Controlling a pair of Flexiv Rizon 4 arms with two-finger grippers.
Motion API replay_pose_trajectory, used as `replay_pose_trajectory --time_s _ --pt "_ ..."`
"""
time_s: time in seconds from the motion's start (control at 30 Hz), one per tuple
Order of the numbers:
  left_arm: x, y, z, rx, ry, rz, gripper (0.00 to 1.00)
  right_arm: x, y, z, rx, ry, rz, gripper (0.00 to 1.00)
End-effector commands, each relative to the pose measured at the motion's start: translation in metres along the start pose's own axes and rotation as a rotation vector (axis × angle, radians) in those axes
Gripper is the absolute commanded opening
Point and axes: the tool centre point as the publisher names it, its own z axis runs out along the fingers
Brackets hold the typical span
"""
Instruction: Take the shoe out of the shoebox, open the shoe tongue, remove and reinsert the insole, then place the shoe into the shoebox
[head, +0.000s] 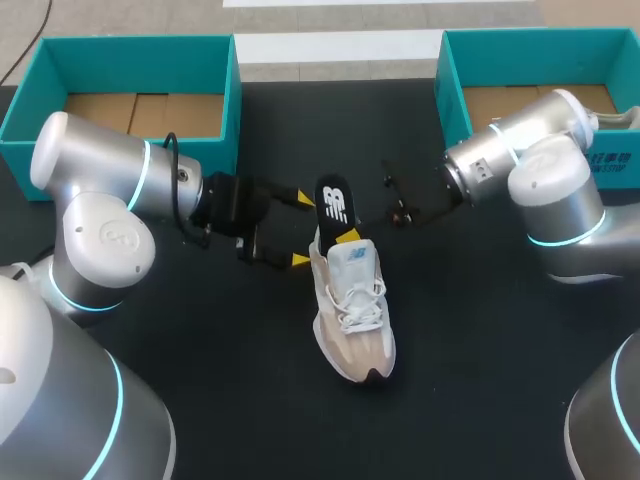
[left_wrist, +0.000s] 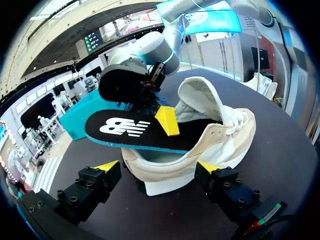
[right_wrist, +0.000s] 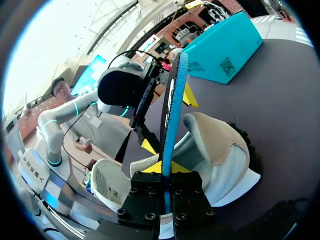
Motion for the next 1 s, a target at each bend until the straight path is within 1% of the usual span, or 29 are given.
replay_pose_trajectory --time_s 0.03,0.13,0.27,0.37,0.4,0.43,0.5,0.57,0.67,0.73,0.83,0.93,1.0 --pt "0.0 0.0 0.001 -0.003 0.001 0.0 1.0 0.006 -0.005 0.005 0.001 -0.013 0.008 0.0" --pt "0.0 0.0 0.001 -0.003 0.001 0.0 1.0 0.008 -0.01 0.01 0.017 -0.004 0.032 0.0" --pt "0.0 0.0 0.001 -0.003 0.001 0.0 1.0 0.007 -0.019 0.014 0.013 0.0 0.054 0.0" --pt "0.0 0.0 0.001 -0.003 0.001 0.0 1.0 0.006 -0.017 0.01 0.001 -0.018 0.048 0.0" --pt "0.0 0.0 0.001 -0.003 0.001 0.0 1.0 0.008 -0.012 0.007 -0.011 -0.024 0.033 0.17" --pt "0.0 0.0 0.001 -0.003 0.001 0.0 1.0 0.008 -0.009 0.004 -0.017 -0.028 0.023 0.22" --pt "0.0 0.0 0.001 -0.003 0.001 0.0 1.0 0.006 -0.004 0.0 -0.014 -0.038 0.009 0.26" --pt "0.0 0.0 0.001 -0.003 0.001 0.0 1.0 0.005 0.002 -0.003 -0.017 -0.041 -0.008 0.26" --pt "0.0 0.0 0.001 -0.003 0.001 0.0 1.0 0.001 0.008 -0.005 -0.005 -0.04 -0.019 0.23" --pt "0.0 0.0 0.001 -0.003 0.001 0.0 1.0 0.0 0.009 -0.004 0.005 -0.037 -0.022 0.16" --pt "0.0 0.0 0.001 -0.003 0.001 0.0 1.0 -0.001 0.008 -0.003 0.008 -0.031 -0.02 0.0" --pt "0.0 0.0 0.001 -0.003 0.001 0.0 1.0 -0.001 0.003 -0.001 0.011 -0.025 -0.005 0.0" --pt "0.0 0.0 0.001 -0.003 0.001 0.0 1.0 0.0 -0.002 0.001 0.028 -0.022 0.018 0.0"
